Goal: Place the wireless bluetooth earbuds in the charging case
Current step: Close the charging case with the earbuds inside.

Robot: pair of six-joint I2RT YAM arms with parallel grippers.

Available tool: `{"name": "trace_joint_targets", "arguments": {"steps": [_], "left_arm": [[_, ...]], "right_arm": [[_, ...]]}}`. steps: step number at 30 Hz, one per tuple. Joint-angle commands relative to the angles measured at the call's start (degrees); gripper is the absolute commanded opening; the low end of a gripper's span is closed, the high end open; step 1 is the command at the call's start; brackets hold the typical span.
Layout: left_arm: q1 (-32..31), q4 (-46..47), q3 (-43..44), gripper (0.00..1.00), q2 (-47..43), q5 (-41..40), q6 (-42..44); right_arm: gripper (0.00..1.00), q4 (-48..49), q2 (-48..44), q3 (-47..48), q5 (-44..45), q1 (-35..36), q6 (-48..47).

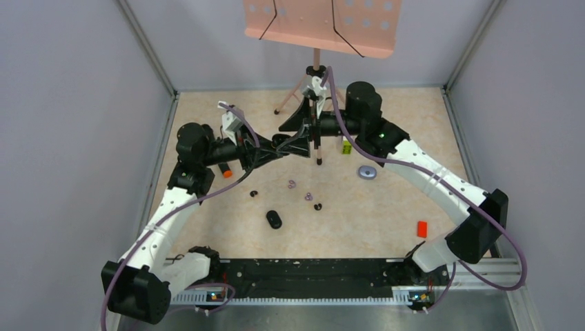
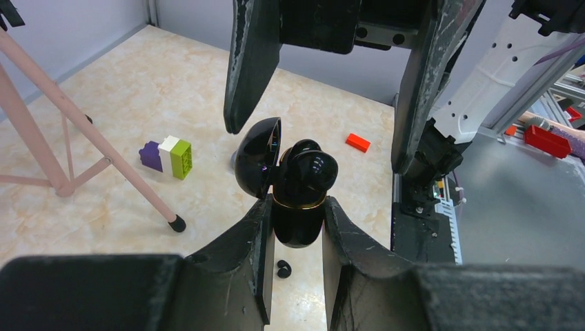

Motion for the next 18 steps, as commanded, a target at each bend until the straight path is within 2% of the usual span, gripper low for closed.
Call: {"name": "trace_joint_targets", "arguments": {"steps": [1,10,18], "left_arm": [[-0.2,4.0,-0.3,0.0,-1.4,0.2,-0.5],[-0.2,1.9,0.2,0.0,-2.1,1.4,1.3],[-0.2,0.2,0.3,0.0,-2.7,1.8,2.9]], "right_arm": [[0.65,0.4,0.8,0.8,1.1,1.1,0.6],[0.64,0.0,2.1,1.2,6.0,1.1,2.4],[0.64,-0.4,2.1,0.9,6.4,0.0,4.1]]}}
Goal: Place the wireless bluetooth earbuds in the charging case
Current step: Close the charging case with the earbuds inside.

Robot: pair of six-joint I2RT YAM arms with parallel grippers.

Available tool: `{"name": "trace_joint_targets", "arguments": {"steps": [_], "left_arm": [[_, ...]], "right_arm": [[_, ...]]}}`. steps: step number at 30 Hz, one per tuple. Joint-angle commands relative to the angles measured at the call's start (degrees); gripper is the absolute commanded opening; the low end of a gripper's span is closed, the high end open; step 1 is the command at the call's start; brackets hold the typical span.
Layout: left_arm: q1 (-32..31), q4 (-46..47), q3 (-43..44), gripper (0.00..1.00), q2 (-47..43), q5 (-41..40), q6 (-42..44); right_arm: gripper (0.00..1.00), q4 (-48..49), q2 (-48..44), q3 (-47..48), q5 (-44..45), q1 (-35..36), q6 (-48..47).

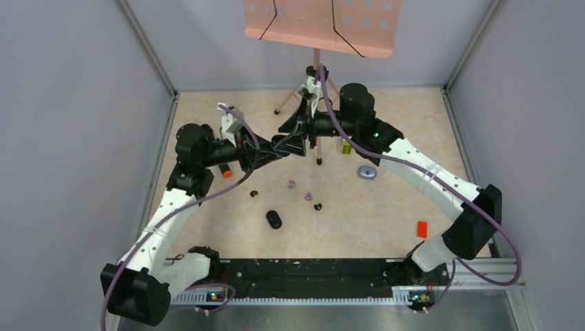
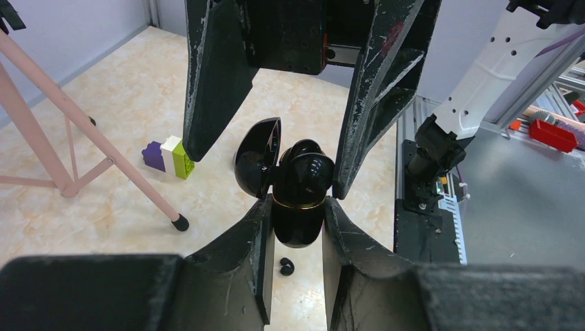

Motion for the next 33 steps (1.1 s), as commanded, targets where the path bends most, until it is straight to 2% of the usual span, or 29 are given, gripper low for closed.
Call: {"name": "trace_joint_targets", "arguments": {"steps": [1,22,33], "left_arm": [[-0.2,0.8,0.4,0.0,-2.1,1.3,1.7],[-0.2,0.1,-0.2,0.0,-2.4,2.2,3.1],[-0.2,-1.7,-0.5,0.0,-2.8,2.1,5.0]], "right_arm": [[0.64,0.7,-0.2,0.9,1.6,-0.9,1.8],[0.65,-0.4,1.7,1.3,-4.1,-3.2,3.6],[0.68,-3.5,2.0,3.3,-14.0,-3.2,1.3]]}}
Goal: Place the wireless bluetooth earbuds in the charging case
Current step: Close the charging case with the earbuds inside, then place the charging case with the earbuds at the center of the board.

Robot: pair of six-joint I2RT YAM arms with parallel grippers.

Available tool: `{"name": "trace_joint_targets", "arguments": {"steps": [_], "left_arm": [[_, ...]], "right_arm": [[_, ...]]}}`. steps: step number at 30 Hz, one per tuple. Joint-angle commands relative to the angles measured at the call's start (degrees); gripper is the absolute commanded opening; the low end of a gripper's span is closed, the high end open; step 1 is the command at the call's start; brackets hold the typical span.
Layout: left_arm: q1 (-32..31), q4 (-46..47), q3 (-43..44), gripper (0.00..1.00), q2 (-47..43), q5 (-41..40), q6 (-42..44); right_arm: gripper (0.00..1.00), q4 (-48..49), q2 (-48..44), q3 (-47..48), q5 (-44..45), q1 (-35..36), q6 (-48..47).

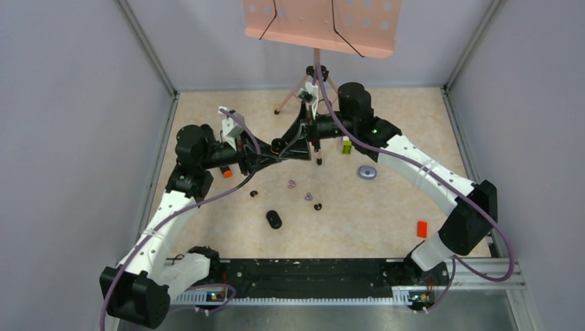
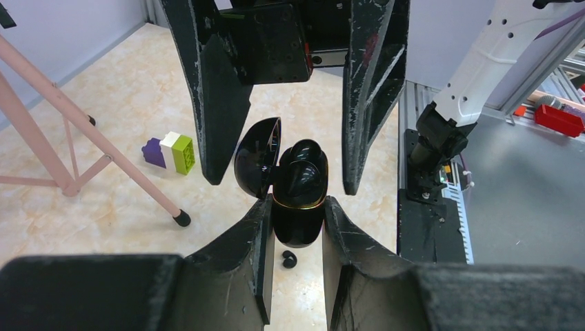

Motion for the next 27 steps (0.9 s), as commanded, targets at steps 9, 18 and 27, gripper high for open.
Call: {"name": "trace_joint_targets", "arguments": {"steps": [9,18,27], "left_arm": [[-0.2,0.2,-0.5,0.0,-0.1,-6.9,-2.7],[-0.3,-3.6,-3.2,0.0,3.5,-10.6,-1.9],[-0.6,-13.1,-7.5,0.04,18.7,-17.2,-7.5]], "right_arm": [[0.65,0.3,-1.4,4.3,-9.3,-0.8,-3.7],[0.65,-7.2,-7.5,1.9,3.5,-6.8,-9.7],[0.67,-20.6,-19.6,-16.5,24.1,-10.7,-30.7]]}}
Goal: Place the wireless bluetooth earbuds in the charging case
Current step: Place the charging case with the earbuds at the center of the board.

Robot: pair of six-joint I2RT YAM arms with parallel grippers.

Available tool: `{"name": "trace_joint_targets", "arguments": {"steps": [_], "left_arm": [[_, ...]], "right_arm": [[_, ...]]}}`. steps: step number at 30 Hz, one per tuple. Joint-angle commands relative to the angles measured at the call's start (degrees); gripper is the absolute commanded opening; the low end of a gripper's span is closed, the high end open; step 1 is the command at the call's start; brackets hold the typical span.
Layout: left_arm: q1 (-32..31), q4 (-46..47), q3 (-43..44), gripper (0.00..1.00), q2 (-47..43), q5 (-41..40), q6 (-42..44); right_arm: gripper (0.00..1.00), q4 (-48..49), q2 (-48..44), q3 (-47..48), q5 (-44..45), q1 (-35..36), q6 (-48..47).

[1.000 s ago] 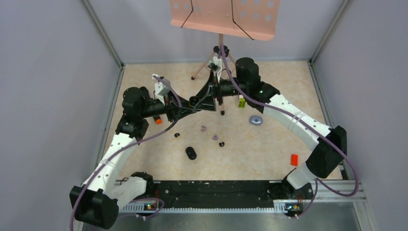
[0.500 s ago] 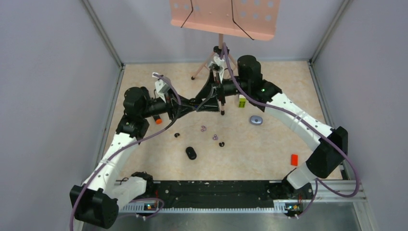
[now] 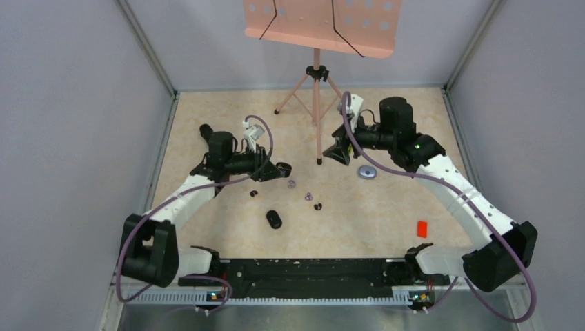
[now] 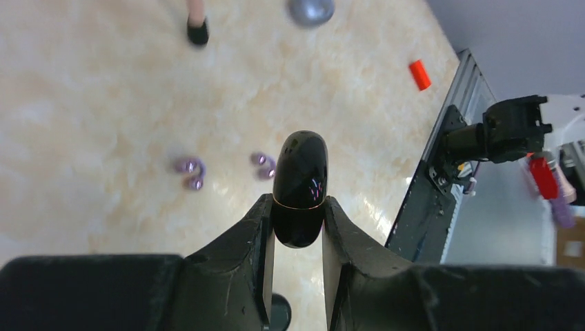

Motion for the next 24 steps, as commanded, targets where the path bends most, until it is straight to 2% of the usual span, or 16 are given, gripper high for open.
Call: {"name": "trace_joint_targets", "arguments": {"steps": [1,5,9,12,15,21,24], "left_arm": [[-0.3,-3.2,-0.9,0.04,7.2,-6.0,-5.5],[-0.3,-7.0,4.3,0.04,17.3,-13.0,-7.7],[-0.3,-6.9,7.9,0.05,23.5,-15.5,-9.9],[-0.3,-8.9,10.1,0.1,26.6,-19.9,-10.7],[-0.3,-11.1,11.1,0.21,28.5,-22.9,-10.8],[-0.2,-13.6,10.6,0.62,26.9,-27.6,-10.2],[0.1,-17.1,11.1,0.72,22.8,-29.2,-7.9]], "right_arm": [[0.67,-6.9,-6.0,-8.1,13.0,0.3,-8.1],[0.68,-9.0,-7.4,-12.3,18.2,0.3,-4.7],[0.68,-9.2,-9.9,-15.5,18.8,0.3,-5.7],[0.68,-10.0,-10.7,-16.3,19.1,0.3,-7.0],[0.68,-10.0,-10.8,-16.9,19.3,0.3,-8.0],[0.7,-8.7,-9.2,-16.7,19.6,0.2,-9.5],[0.72,-7.6,-7.9,-16.7,20.8,-0.4,-9.2]]}}
